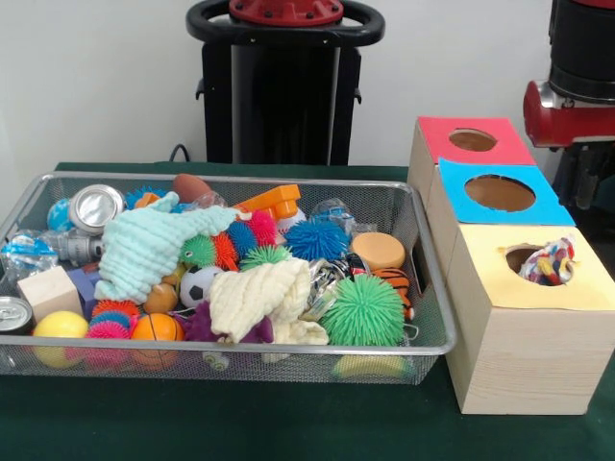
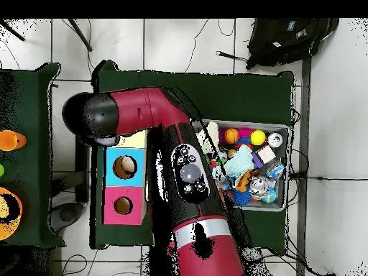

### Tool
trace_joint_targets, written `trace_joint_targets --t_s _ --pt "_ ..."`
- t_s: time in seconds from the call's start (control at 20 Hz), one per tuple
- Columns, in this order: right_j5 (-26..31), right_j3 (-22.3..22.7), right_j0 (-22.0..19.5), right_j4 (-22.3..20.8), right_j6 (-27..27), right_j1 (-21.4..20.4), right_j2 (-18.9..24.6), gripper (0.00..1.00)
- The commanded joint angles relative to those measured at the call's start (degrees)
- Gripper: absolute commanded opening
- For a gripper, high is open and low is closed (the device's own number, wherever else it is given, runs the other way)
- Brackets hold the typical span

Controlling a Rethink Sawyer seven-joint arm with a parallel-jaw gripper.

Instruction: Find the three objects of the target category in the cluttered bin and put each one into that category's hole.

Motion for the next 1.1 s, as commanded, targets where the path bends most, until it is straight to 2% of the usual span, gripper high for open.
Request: trace_joint_targets --t_s 0.05,0.45,0.75,1.1 --pt "7.55 -6.86 -0.35 0.94 5.04 5.00 -0.93 0.00" --pt "9.70 -11.13 -0.83 0.63 3.18 7.10 -0.38 0.00" --pt "9.40 -10.73 -1.14 0.17 1.88 7.37 -0.48 0.00" --pt "6.45 -8.94 -1.69 -0.82 0.47 7.99 -0.71 0.00"
